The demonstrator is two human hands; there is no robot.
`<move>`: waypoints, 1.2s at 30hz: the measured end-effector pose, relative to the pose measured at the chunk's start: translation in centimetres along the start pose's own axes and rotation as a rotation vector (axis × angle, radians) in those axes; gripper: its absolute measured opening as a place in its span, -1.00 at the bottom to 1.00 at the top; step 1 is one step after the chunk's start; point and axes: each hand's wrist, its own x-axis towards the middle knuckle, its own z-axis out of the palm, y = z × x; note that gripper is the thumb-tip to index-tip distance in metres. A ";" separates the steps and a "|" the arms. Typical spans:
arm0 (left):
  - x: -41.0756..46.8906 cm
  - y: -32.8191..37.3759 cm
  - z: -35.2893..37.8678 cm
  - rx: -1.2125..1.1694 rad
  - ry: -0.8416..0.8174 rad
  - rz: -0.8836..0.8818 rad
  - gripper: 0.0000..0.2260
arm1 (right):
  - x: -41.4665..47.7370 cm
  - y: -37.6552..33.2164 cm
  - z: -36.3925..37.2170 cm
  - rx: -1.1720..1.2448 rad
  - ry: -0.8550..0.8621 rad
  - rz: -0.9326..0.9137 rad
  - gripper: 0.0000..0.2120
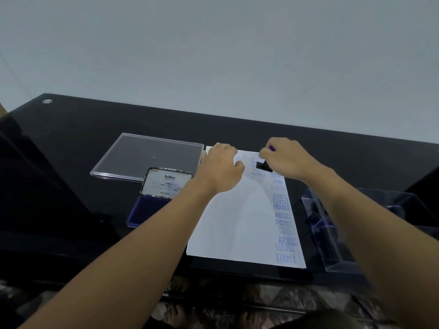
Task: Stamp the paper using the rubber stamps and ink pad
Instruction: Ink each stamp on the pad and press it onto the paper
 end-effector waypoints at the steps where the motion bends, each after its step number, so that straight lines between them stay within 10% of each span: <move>1: 0.2 -0.2 0.5 0.004 -0.008 0.007 -0.68 | 0.1 0.2 0.2 0.000 -0.012 0.003 -0.78; 36: 0.2 -2.1 5.4 0.160 -0.010 0.067 -0.76 | 1.1 1.8 4.5 -0.117 -0.010 -0.005 -0.81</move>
